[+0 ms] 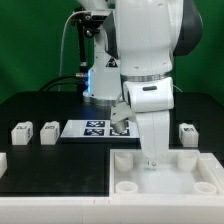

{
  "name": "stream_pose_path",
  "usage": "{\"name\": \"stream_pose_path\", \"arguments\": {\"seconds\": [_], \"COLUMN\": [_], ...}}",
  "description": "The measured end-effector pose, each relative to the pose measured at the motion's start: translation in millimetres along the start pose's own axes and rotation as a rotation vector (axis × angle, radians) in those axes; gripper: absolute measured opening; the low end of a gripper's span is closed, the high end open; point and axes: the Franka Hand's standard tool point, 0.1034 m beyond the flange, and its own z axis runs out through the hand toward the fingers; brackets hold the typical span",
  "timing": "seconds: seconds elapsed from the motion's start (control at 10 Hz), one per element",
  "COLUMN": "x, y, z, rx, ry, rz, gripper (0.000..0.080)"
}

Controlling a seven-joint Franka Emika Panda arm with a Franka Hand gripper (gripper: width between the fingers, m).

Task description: Assemble one leg

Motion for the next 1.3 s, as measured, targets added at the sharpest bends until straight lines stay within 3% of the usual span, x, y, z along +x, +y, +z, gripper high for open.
{"name": "stream_pose_path", "arguments": {"seconds": [0.1,0.2,0.9,1.1,1.3], "x": [-0.3,-0.5,-1.7,5.7,24.4], "y": [-0.1,-0.1,0.0,-6.6,-20.6], "z": [0.1,0.1,0.0,-20.5,-39.1], "rx": [0.0,0.0,0.0,-0.022,-0.039], "ry": [0.0,0.0,-0.001,-0.01,-0.013], "rz": [0.0,0.001,0.003,0.135,0.247], "gripper": [0.0555,0.062,0.0649,0.0649,0.0649]}}
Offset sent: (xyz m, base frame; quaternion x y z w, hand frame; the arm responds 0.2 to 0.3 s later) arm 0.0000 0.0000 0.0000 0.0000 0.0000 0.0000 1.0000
